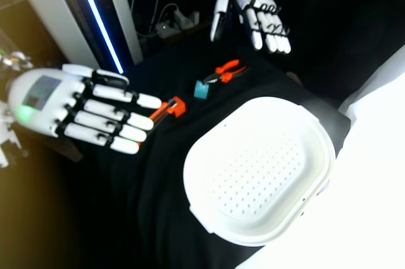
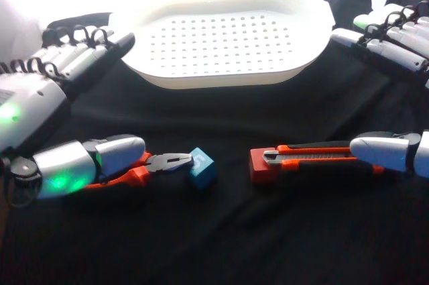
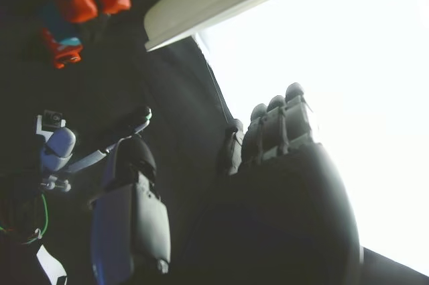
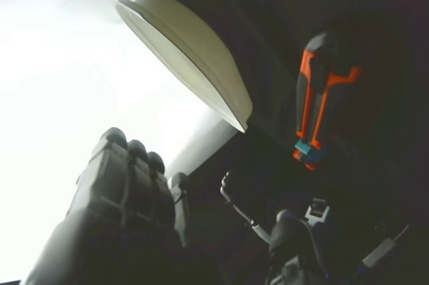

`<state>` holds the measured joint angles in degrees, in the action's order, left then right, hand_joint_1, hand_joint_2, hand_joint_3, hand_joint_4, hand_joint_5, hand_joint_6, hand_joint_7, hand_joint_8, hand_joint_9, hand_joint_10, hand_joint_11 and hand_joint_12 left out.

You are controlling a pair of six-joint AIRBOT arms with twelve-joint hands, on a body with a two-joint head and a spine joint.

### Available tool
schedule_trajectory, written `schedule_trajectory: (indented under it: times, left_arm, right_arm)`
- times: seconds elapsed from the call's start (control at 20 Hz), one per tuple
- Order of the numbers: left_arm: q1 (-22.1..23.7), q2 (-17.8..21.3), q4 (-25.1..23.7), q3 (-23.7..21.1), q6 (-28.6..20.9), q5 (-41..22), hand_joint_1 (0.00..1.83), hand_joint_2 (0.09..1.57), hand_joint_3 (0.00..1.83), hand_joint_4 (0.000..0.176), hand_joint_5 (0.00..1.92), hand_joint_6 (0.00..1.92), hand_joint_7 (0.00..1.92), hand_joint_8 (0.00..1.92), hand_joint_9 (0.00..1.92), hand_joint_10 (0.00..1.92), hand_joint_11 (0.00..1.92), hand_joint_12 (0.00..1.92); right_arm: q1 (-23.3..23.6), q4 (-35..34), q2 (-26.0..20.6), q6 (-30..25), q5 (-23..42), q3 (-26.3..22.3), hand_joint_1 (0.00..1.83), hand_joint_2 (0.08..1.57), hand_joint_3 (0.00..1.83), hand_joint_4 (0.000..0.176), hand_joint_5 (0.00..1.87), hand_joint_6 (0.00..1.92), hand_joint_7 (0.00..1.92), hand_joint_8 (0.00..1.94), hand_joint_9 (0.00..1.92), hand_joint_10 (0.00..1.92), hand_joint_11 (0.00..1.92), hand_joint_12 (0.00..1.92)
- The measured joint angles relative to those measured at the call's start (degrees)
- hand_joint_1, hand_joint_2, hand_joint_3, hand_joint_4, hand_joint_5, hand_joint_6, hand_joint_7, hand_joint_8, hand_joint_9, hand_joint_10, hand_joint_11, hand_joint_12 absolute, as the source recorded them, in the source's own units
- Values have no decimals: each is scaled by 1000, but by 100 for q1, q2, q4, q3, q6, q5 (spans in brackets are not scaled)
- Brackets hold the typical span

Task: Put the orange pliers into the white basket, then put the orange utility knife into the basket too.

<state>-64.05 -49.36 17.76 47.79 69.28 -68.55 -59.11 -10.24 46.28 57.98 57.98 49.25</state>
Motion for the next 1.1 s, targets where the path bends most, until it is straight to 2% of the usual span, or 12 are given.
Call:
schedule_trajectory:
  times: [0.15,0.35,0.45,0.5,0.55,0.7,0.75,0.8,0.85,0.95,1.05,1.1]
  left_arm:
    - [-94,-160,7,0,-4,332,523,1129,0,49,8,1,133,18,120,39,0,987]
    - [-96,-420,-11,142,-70,898,590,1141,4,40,81,4,142,4,120,64,0,834]
    - [-94,-549,68,245,-72,1169,635,1153,2,54,103,7,155,6,137,80,0,914]
    - [-94,-601,149,275,-68,1307,701,1159,2,84,96,2,135,2,113,79,0,847]
    - [-94,-625,179,304,-70,1375,777,1159,0,64,127,8,182,16,154,120,0,1045]
    - [-70,-697,210,393,-61,1373,1002,1213,2,0,339,30,448,115,62,1075,0,1616]
    - [-68,-743,225,442,-61,1366,1023,1244,1,0,418,32,381,516,85,1281,0,1718]
    - [-50,-772,262,463,-44,1381,1166,1354,29,0,511,87,444,1521,124,1523,0,1852]
    - [-28,-787,291,476,-46,1403,1033,1412,42,0,385,1391,498,1810,162,1667,56,1897]
    - [4,-831,315,514,-22,1440,945,1473,6,10,360,1796,421,1908,133,1751,55,1920]
    - [39,-833,321,511,-28,1429,899,1502,1,32,342,1886,373,1920,69,1743,2,1919]
    - [39,-833,310,511,-24,1427,888,1510,2,33,325,1913,368,1921,52,1743,5,1921]
  right_arm:
    - [0,-20,9,0,-7,0,222,1126,12,61,0,0,0,0,0,0,0,0]
    - [0,-4,92,0,-42,2,277,1155,15,45,0,0,0,0,0,0,0,0]
    - [0,-9,109,0,-68,4,281,1168,17,49,0,0,0,0,0,0,0,0]
    - [0,-22,114,0,-85,9,285,1176,18,45,0,0,0,0,0,0,0,0]
    - [0,-26,120,0,-94,9,287,1177,18,45,0,0,0,0,0,0,0,0]
    - [0,-20,133,0,-142,20,249,1202,17,43,0,0,0,0,0,0,0,0]
    - [0,-22,133,0,-157,20,246,1207,17,41,0,0,0,0,0,0,0,0]
    - [0,-31,133,0,-164,20,242,1215,18,34,0,0,0,0,0,0,0,0]
    - [0,-44,133,0,-170,20,234,1218,17,38,0,0,0,0,0,0,0,0]
    - [0,-39,133,0,-170,20,254,1230,16,33,0,0,0,0,0,0,0,0]
    - [0,-44,133,0,-173,20,299,1235,11,51,0,0,0,0,0,0,0,0]
    - [0,-39,133,0,-170,20,262,1246,13,30,0,0,0,0,0,0,0,0]
